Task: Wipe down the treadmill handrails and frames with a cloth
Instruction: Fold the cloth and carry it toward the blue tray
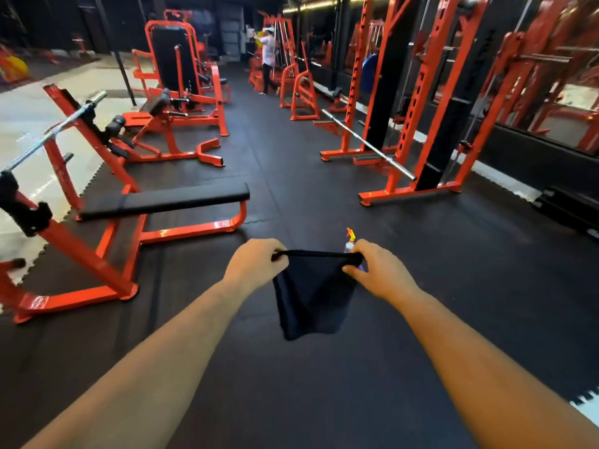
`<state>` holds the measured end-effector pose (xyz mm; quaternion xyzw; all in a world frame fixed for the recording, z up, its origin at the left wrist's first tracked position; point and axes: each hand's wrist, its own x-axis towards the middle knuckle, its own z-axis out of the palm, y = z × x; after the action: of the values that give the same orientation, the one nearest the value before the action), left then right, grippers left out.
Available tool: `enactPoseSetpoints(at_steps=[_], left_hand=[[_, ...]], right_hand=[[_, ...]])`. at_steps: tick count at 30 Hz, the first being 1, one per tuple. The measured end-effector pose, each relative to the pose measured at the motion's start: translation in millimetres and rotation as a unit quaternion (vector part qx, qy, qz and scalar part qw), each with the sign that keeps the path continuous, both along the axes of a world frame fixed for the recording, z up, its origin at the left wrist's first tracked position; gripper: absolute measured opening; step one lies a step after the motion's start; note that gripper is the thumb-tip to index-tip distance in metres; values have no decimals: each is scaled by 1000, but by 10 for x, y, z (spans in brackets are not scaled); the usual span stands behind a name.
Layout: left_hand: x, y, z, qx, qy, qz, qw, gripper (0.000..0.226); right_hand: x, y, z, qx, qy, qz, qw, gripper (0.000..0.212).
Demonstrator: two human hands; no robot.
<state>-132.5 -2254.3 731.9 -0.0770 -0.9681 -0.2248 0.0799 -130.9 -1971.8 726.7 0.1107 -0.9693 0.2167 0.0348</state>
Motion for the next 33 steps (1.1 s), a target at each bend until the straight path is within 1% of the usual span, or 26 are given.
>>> enactPoseSetpoints(at_steps=[2,3,4,5,6,8,9,10,11,12,13,14,16,18,19,21,23,24,25,27,29,31,33], left_hand=[[-269,-109,82,97,-13,19,995,14],[-437,-140,122,163,-17,27,986,14],[-539,-130,171,237,-22,33,971,21],[-663,-102,237,322,-27,34,946,27],[-743,-59,310,414,-32,28,909,28],[-920,12,478,580,-46,10,814,17],[-992,33,505,632,-58,-1,773,11],[-1096,44,491,655,-73,-15,752,7],[-1193,31,404,653,-90,-29,751,17],[-1277,22,279,632,-114,-42,765,32],[-1387,38,147,598,-146,-46,787,46],[-1439,57,25,563,-183,-50,804,54],[-1631,178,-153,511,-237,-69,823,60],[-1873,374,-163,493,-260,-88,825,57],[-1988,489,-132,499,-261,-94,821,52],[-2304,734,-70,519,-251,-84,813,30],[-2626,939,20,549,-250,-59,796,19],[-2754,1007,49,555,-250,-48,792,19],[-2920,1082,80,558,-255,-40,788,24],[-3171,1172,132,559,-255,-41,788,42],[-3475,1243,131,572,-218,-64,788,49],[-3619,1243,162,580,-175,-73,792,43],[-3913,1288,195,595,-149,-64,787,23]], right_hand=[[-216,-90,88,-112,-5,-12,994,30],[-348,-155,139,-164,2,-22,986,30],[-423,-216,202,-211,8,-34,977,30],[-535,-293,273,-262,13,-40,964,30],[-611,-359,345,-324,12,-35,945,29],[-821,-470,497,-455,8,-19,890,33],[-930,-511,561,-505,12,-19,863,36],[-1070,-539,629,-547,16,-23,837,40],[-1196,-568,692,-581,16,-28,813,43],[-1324,-584,752,-606,20,-35,794,45],[-1503,-581,790,-628,23,-45,776,46],[-1634,-587,819,-650,24,-56,757,47],[-1959,-553,809,-692,8,-76,718,45],[-2263,-485,757,-720,-27,-90,688,40],[-2382,-446,740,-728,-43,-86,679,35],[-2646,-318,702,-730,-68,-67,677,20],[-2879,-188,713,-738,-95,-35,668,20],[-2970,-136,734,-738,-104,-23,666,22],[-3115,-63,751,-740,-112,-14,663,23],[-3333,24,779,-748,-125,-3,652,24],[-3597,105,802,-745,-127,-4,655,23],[-3692,127,839,-746,-118,-2,656,22],[-3954,216,852,-741,-101,-11,664,21]])
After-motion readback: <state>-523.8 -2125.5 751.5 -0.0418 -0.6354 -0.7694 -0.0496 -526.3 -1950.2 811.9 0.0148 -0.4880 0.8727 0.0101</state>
